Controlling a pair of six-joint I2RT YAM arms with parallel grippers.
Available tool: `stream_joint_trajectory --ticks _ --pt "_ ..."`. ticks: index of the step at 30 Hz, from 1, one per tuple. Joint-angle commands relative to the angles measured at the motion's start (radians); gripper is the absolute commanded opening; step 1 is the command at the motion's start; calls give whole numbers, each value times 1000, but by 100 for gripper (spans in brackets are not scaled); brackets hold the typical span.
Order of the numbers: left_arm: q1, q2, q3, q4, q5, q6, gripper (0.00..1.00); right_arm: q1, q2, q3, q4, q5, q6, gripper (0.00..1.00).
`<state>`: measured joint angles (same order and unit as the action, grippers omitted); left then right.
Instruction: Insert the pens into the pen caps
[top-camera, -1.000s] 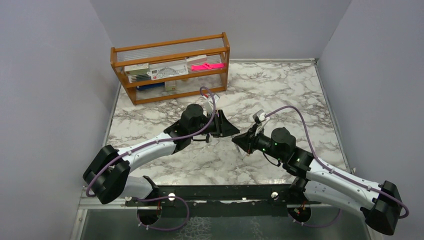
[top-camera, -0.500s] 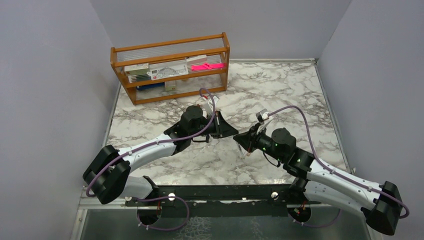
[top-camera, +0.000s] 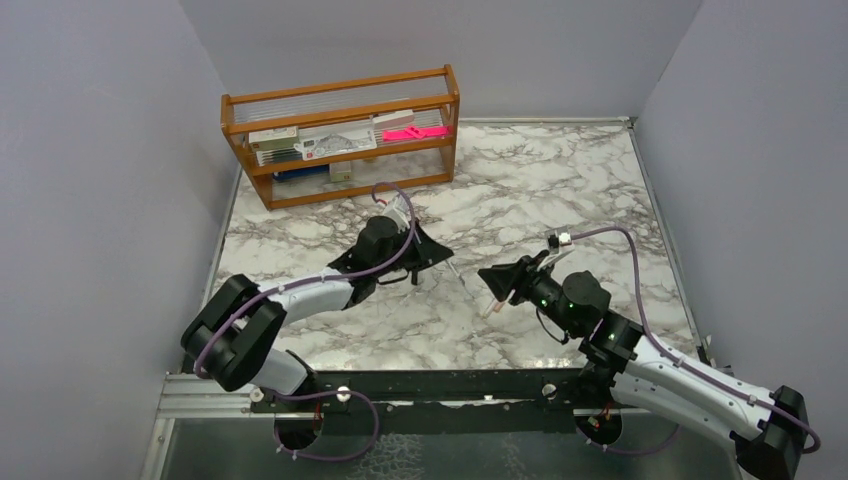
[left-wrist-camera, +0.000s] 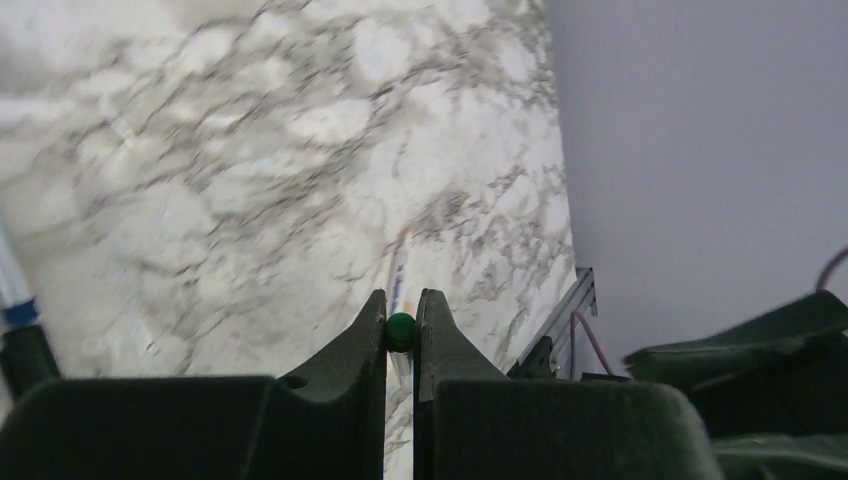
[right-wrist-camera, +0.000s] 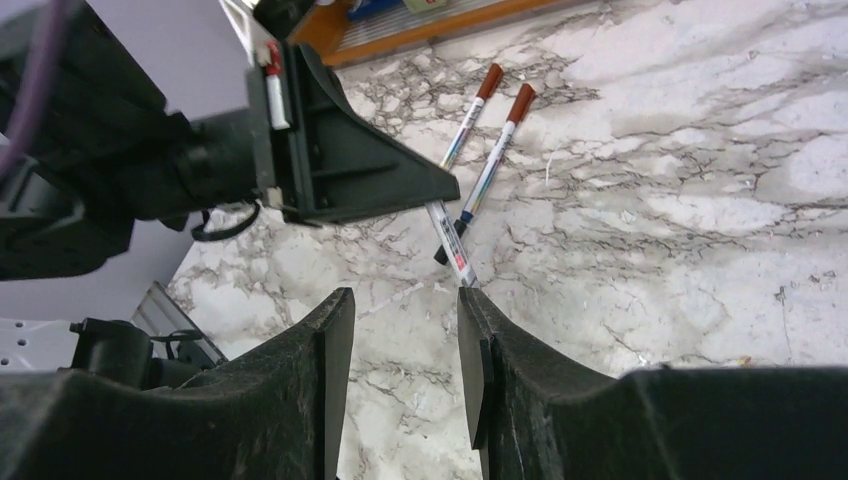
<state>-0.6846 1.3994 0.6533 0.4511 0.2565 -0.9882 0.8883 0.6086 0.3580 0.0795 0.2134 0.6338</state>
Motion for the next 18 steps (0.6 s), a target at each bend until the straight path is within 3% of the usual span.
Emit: stream_joint_trajectory --ticks 1,8,9,14,18 --pt "-11 57 -142 185 -107 -268 0 0 -18 -26 -23 36 42 42" --pt "-49 10 -317 332 -303 -450 0 0 16 -59 -6 1 58 42" --pt "-49 9 -323 333 -306 -457 4 0 27 -63 4 -9 61 42" --pt "-49 29 -338 335 -297 -480 44 0 153 -34 18 -105 11 43" --pt "-49 17 -354 335 -308 -474 54 0 283 15 2 -174 1 43"
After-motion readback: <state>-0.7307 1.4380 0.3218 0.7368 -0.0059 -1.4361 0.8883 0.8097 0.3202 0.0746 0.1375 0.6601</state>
